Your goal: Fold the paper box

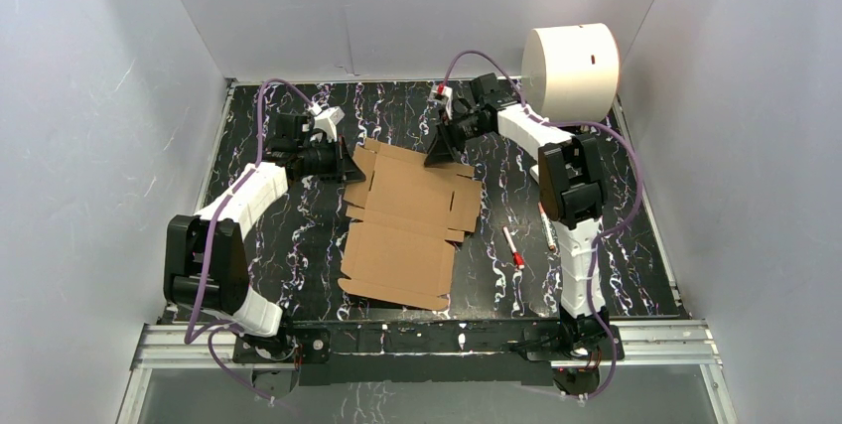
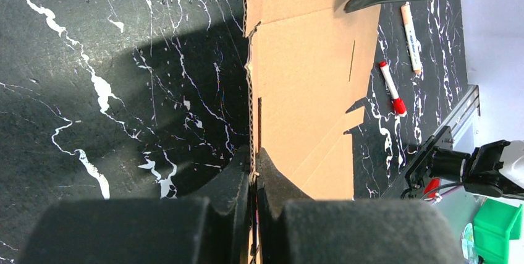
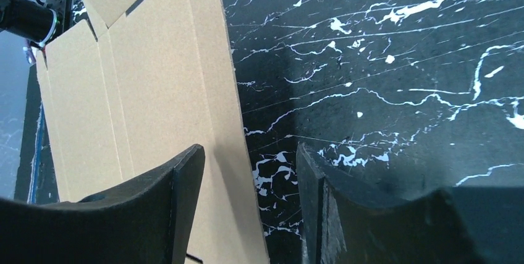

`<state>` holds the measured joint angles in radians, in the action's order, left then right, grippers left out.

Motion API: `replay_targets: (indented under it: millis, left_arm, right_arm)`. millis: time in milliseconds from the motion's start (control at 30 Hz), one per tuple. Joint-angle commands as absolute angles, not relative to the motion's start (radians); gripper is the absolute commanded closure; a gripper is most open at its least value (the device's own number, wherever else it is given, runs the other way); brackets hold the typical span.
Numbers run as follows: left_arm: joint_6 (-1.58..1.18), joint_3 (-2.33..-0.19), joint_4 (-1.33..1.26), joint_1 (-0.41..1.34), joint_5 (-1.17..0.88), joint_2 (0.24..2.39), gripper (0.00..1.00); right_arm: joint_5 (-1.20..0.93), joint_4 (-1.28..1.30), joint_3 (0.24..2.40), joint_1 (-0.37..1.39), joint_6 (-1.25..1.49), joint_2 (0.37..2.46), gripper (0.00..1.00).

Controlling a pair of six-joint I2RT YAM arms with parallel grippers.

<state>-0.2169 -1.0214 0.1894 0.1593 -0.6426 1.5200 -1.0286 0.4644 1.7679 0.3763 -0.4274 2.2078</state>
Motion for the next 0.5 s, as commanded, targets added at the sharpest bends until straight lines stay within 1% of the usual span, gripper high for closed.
replay_targets:
  millis: [0,167,267,333,400,467]
  left_arm:
    - [-0.202,-1.014,0.184,0.163,-0.683,1.508,1.0]
    - [-0.211,-1.016,0.183,0.163,-0.678,1.512,1.0]
    - [-0.229,-1.014,0.184,0.163,-0.668,1.518,1.0]
    - [-0.249,-1.014,0.184,0.163,-0.667,1.528,1.0]
    - [-0.273,-1.015,0.186,0.161,-0.664,1.543,1.0]
    - [-0.3,-1.016,0.191,0.157,-0.663,1.559,1.0]
  right_arm:
    - [-1.081,0.529,1.831,0.384,-0.48,2.237,0.38]
    - [-1.081,0.563,1.835,0.387,-0.509,2.23,0.52]
    - [-1.069,0.583,1.838,0.388,-0.525,2.223,0.68]
    - [-1.052,0.588,1.833,0.395,-0.534,2.213,0.74]
    - [-1.032,0.589,1.82,0.399,-0.543,2.198,0.78]
    - [-1.009,0.59,1.802,0.405,-0.551,2.18,0.86]
